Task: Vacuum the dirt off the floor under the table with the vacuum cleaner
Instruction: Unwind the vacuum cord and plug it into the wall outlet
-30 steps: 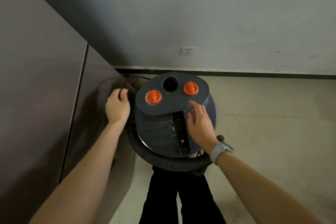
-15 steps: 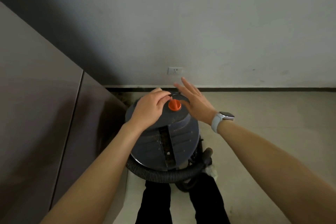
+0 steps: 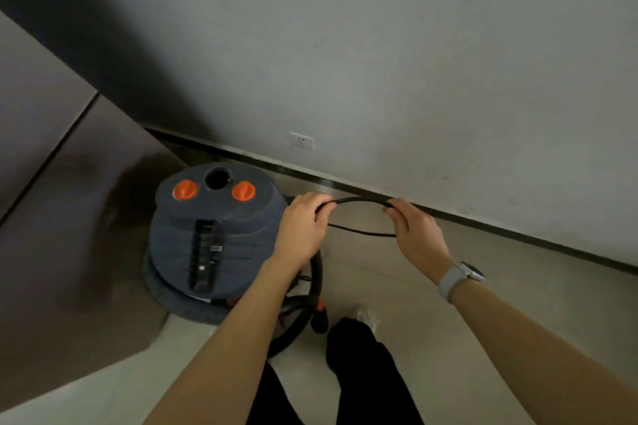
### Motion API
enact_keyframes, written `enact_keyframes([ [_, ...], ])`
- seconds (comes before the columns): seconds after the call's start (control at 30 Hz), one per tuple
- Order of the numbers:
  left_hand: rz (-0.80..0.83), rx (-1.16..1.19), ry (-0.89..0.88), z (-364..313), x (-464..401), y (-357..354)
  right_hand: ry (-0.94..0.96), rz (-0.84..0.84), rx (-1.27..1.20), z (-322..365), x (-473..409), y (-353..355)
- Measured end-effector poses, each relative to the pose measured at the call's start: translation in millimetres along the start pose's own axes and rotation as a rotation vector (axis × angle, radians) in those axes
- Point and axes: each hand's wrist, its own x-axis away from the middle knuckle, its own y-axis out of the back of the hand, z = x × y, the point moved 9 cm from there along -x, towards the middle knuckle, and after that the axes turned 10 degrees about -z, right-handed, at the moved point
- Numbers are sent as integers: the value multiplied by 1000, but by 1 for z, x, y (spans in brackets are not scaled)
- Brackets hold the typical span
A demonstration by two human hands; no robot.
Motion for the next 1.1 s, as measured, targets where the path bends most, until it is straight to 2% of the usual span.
enact_keyframes([
  [0.13, -40, 19, 96, -26, 31, -29, 19, 34, -48, -32, 16, 25],
  [0.37, -88, -104, 265, -22, 90, -44, 112, 196, -70, -49, 49, 22],
  [0.5, -132, -122, 366, -29, 137, -73, 116, 338, 2, -87, 80, 21],
  [0.77, -223, -53, 655, -53, 252, -148, 164, 499, 73, -152, 134, 46],
  [0.97, -244, -22, 689, -89, 263, -193, 69, 574, 95, -208, 123, 83],
  [1.1, -209, -27, 676, -130, 249, -239, 97, 560, 162, -252, 94, 129],
])
